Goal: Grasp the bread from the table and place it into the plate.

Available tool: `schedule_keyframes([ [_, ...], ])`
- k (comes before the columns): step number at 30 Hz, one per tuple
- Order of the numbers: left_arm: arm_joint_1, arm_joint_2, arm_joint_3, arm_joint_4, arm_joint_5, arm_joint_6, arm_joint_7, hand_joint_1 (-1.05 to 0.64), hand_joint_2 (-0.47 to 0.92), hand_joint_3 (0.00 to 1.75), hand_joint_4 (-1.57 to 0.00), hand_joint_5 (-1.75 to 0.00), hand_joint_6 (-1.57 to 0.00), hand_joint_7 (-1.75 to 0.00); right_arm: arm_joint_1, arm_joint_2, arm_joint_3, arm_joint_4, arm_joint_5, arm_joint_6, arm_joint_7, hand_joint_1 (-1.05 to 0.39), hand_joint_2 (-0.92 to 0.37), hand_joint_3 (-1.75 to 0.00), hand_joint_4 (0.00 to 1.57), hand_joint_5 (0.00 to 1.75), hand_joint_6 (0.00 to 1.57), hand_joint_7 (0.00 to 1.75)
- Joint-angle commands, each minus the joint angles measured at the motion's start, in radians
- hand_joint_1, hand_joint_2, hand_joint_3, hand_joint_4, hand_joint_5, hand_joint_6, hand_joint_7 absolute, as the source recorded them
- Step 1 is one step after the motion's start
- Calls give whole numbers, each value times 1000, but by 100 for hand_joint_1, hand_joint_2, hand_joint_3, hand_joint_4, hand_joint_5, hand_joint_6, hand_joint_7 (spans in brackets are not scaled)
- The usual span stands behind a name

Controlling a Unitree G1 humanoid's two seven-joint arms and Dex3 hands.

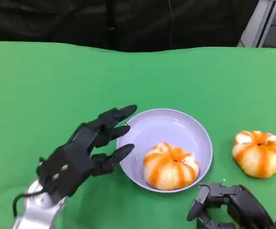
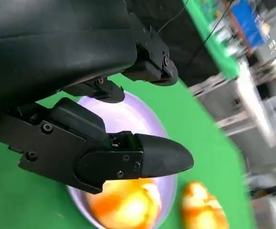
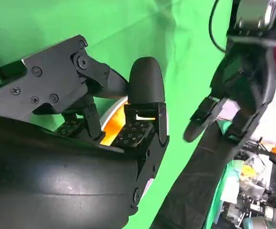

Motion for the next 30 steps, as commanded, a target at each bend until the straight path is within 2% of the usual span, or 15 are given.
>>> schedule_keyframes([
  [1,66,-7,31,-31,-86,-73,-40,-81,92,61,-62,-4,-39,0,4,-13,-4,2,5,0,0,-13,-63,-94,81,147,85,115],
  [11,207,-87,40,-27,-187,-170,-81,-84,92,57,-69,-4,-41,-1,-3,-11,-5,15,0,-9,-6,-14,-63,-92,82,148,84,115],
  [15,270,-123,50,15,-207,-246,-82,-80,92,53,-73,-4,-45,-2,-5,-11,-4,17,0,-2,-6,-14,-64,-92,82,148,85,114],
  [25,324,-135,71,102,-213,-342,-107,-76,92,55,-76,-2,-48,-2,-12,-12,-4,34,5,-15,1,-14,-64,-91,81,147,86,114],
  [28,327,-137,75,121,-206,-354,-104,-69,92,53,-77,-2,-49,-1,-12,-13,-5,31,0,-12,-3,-14,-64,-91,81,146,86,114],
  [30,332,-136,75,121,-203,-346,-101,-52,92,46,-78,-2,-51,-2,-13,-13,-5,33,1,-11,-3,-13,-64,-91,81,146,85,114],
])
